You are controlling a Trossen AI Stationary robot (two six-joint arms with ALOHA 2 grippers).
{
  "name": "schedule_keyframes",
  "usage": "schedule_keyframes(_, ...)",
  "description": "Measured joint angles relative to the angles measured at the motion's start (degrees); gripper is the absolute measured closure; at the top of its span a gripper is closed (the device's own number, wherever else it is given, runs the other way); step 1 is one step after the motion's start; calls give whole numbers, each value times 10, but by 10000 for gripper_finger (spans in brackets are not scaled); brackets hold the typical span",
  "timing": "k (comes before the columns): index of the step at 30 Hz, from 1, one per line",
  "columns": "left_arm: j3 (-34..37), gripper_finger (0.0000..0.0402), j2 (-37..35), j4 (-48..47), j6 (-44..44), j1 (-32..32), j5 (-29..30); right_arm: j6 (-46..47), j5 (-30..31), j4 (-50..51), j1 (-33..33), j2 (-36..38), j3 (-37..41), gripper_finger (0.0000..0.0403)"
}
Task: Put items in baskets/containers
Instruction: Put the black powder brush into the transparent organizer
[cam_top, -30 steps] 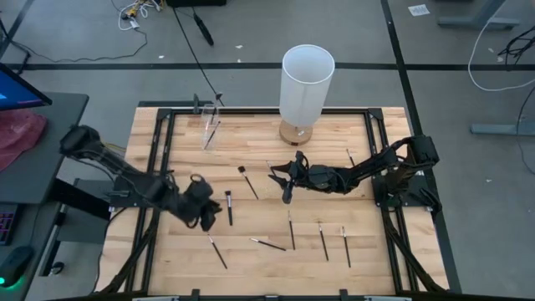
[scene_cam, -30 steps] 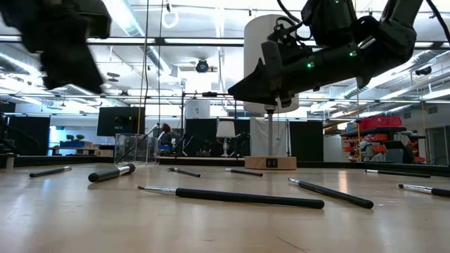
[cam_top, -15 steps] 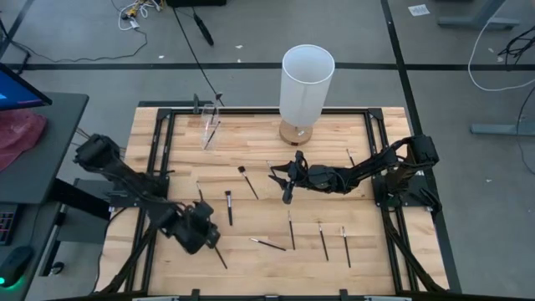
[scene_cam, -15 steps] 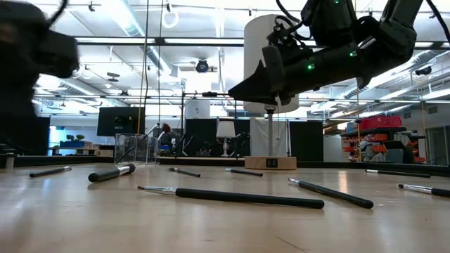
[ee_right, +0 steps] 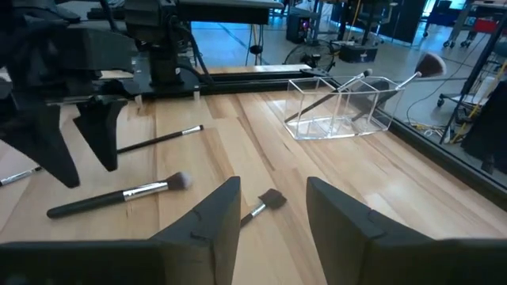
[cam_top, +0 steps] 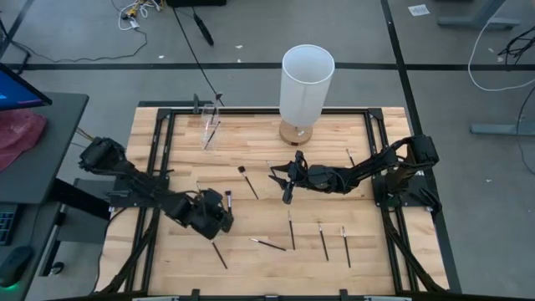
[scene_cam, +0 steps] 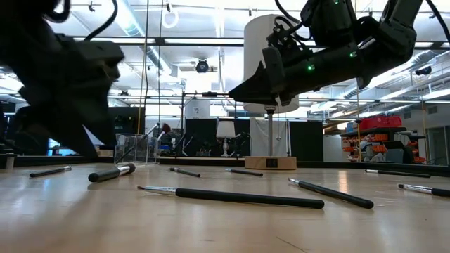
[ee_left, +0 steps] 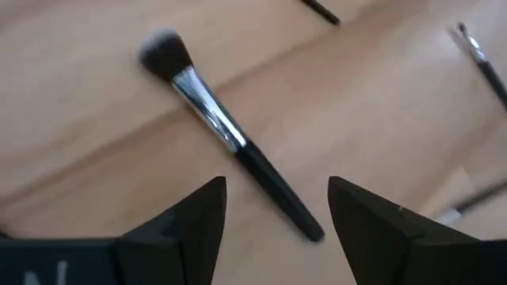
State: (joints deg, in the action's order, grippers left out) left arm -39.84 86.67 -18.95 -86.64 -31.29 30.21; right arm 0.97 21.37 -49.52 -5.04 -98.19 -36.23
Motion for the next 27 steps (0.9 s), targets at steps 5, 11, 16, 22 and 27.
schedule_keyframes(5, -71, 185, 70, -87, -13, 17, 37, 0, 0, 4, 0, 0, 0, 254)
schedule_keyframes(11, -138, 206, 157, -159, -37, 28, 37, 0, 0, 5, 0, 0, 0, 254)
schedule_keyframes(16, -153, 227, 195, -167, -49, 31, 31, 0, 0, 9, 0, 0, 0, 254)
schedule_keyframes(22, -152, 307, 200, -169, -58, 28, 25, 0, 0, 9, 0, 0, 0, 254)
schedule_keyframes(27, -140, 362, 199, -154, -57, 28, 18, 0, 0, 11, 0, 0, 0, 254)
